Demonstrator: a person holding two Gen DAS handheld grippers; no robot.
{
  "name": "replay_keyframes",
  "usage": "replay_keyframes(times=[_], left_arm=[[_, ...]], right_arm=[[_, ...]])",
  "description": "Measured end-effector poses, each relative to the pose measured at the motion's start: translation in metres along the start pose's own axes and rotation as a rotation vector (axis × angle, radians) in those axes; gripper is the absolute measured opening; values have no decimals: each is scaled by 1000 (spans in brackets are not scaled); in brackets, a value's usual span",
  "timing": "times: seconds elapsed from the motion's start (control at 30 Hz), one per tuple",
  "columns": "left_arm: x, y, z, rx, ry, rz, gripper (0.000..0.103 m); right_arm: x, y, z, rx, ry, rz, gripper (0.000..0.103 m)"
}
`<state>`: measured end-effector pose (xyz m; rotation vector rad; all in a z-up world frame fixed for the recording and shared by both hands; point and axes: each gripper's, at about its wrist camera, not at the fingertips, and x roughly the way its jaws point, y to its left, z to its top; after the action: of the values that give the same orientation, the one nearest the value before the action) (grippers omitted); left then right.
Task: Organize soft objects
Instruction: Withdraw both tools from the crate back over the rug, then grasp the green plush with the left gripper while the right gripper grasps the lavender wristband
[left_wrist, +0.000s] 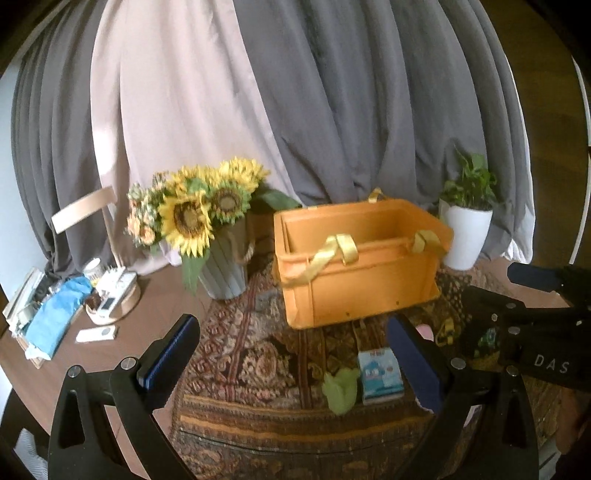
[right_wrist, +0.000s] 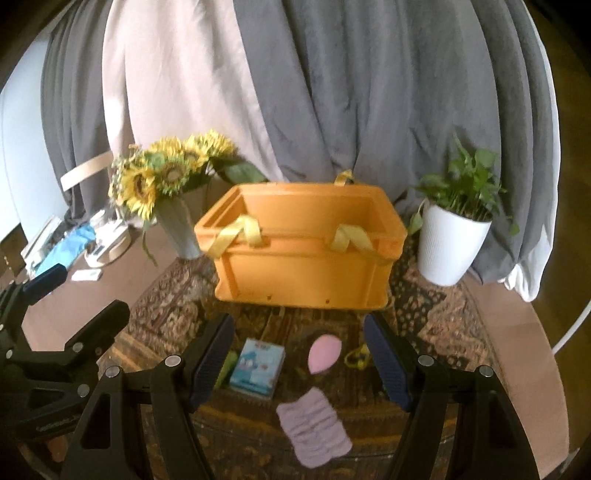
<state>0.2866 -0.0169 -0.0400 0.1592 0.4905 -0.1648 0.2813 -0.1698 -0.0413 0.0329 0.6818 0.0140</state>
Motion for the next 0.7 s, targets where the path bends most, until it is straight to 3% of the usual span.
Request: replay_keyframes(times=[0.7], left_arm=[[45, -13, -59, 6, 203, -75, 103]], right_arm=[[64, -5, -66, 30, 306, -29, 73]])
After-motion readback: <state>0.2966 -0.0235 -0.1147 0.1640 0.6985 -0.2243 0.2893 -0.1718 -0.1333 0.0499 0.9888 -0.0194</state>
